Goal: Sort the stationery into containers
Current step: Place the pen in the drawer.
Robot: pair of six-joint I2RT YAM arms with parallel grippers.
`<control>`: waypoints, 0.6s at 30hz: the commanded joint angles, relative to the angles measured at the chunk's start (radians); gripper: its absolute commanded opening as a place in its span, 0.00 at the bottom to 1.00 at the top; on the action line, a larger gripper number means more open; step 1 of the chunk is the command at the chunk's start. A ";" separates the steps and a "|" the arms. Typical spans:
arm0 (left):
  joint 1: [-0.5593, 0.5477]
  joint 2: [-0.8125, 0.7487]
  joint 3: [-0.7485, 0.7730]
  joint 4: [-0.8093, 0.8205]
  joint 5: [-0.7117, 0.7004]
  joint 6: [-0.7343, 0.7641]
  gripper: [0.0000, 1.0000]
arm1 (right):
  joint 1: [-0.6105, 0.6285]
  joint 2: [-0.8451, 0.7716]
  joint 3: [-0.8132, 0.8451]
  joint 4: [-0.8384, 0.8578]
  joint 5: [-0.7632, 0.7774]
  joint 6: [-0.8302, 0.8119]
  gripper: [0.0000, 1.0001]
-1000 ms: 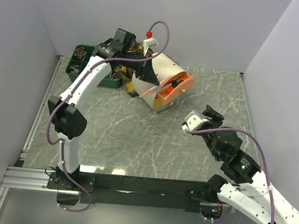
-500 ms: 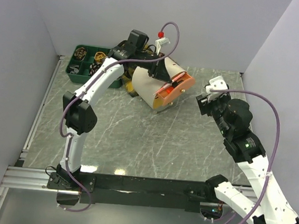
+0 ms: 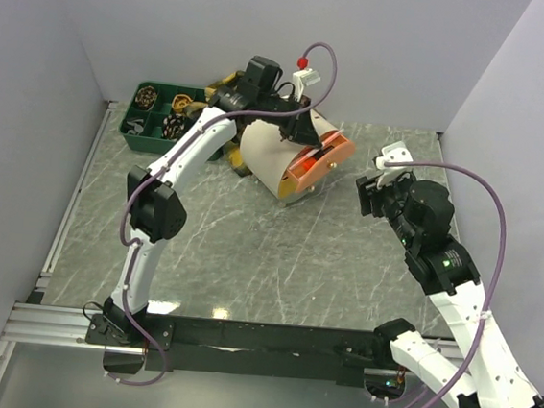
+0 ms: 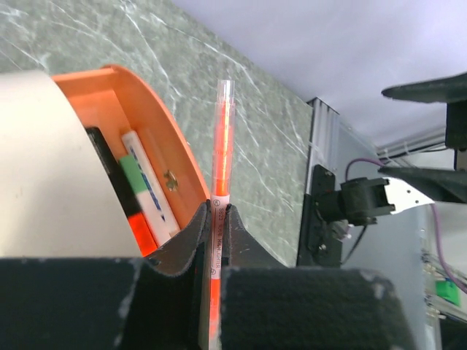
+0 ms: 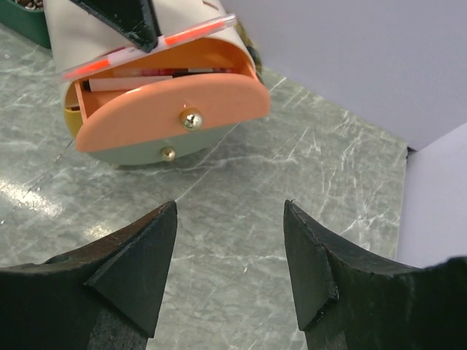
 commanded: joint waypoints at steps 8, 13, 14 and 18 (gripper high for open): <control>-0.044 0.058 0.086 0.067 -0.179 0.023 0.04 | -0.019 -0.001 -0.029 0.042 -0.011 0.036 0.66; -0.056 0.040 0.091 0.052 -0.262 0.023 0.33 | -0.025 -0.001 -0.035 0.047 -0.011 0.042 0.66; -0.056 0.029 0.091 0.049 -0.271 0.038 0.35 | -0.026 0.001 -0.035 0.047 -0.014 0.044 0.67; -0.055 -0.058 0.066 0.067 -0.239 0.052 0.45 | -0.031 0.018 -0.029 0.050 -0.057 0.053 0.66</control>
